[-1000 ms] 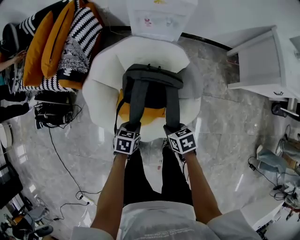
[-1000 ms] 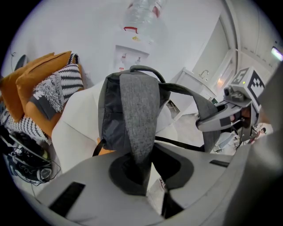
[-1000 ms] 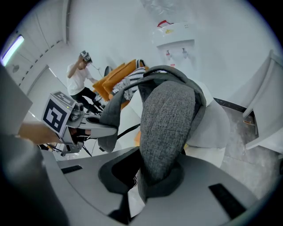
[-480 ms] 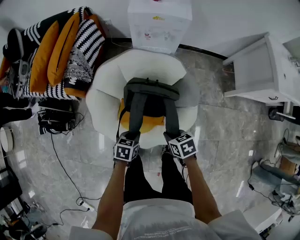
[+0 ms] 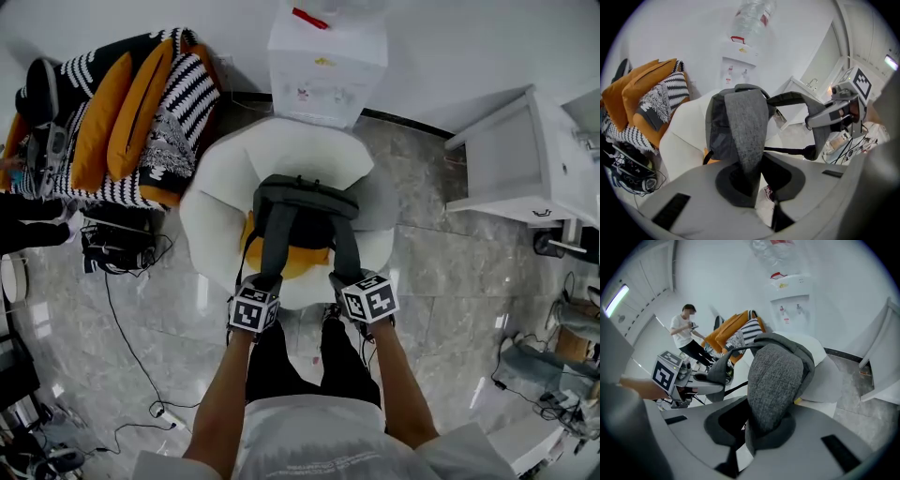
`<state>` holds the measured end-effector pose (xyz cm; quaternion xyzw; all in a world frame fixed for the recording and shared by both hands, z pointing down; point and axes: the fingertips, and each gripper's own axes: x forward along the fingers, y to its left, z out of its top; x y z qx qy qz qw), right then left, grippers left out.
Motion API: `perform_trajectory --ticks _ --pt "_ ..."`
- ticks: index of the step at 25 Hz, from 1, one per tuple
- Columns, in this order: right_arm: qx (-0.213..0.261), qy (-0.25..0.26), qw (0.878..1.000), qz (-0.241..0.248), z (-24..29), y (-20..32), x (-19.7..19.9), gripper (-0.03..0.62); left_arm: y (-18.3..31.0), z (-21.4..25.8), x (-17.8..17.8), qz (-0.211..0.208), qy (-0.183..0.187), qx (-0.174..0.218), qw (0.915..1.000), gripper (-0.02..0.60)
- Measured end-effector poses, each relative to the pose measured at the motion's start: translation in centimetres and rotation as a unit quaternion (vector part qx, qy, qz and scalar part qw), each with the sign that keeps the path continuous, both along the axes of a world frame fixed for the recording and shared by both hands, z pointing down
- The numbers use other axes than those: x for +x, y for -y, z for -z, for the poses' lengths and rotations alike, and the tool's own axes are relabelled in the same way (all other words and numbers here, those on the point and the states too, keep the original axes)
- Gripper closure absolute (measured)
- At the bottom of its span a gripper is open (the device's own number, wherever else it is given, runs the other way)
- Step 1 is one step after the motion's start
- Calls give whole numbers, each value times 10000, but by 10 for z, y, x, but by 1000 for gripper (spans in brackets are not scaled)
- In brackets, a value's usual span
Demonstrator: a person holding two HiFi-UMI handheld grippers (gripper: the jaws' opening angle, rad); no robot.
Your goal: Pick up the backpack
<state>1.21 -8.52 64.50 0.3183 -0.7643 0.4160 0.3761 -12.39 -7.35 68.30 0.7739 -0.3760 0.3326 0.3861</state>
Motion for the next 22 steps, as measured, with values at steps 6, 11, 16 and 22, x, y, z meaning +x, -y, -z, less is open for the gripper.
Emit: perform_trajectory --ticks 6,11,16,22 --pt "-34 32 10000 76 13 1 -4 560 -1 12 -5 -31 -14 27 10000 522" --pt "-34 -113 9996 255 21 -4 -1 560 -4 27 -11 -96 38 104 9999 522" --pt "-41 -74 9997 247 29 -3 1 560 -4 36 -12 -113 43 135 9998 520" --pt "18 -33 9998 215 41 10 2 560 2 46 -11 -83 10 198 9998 520"
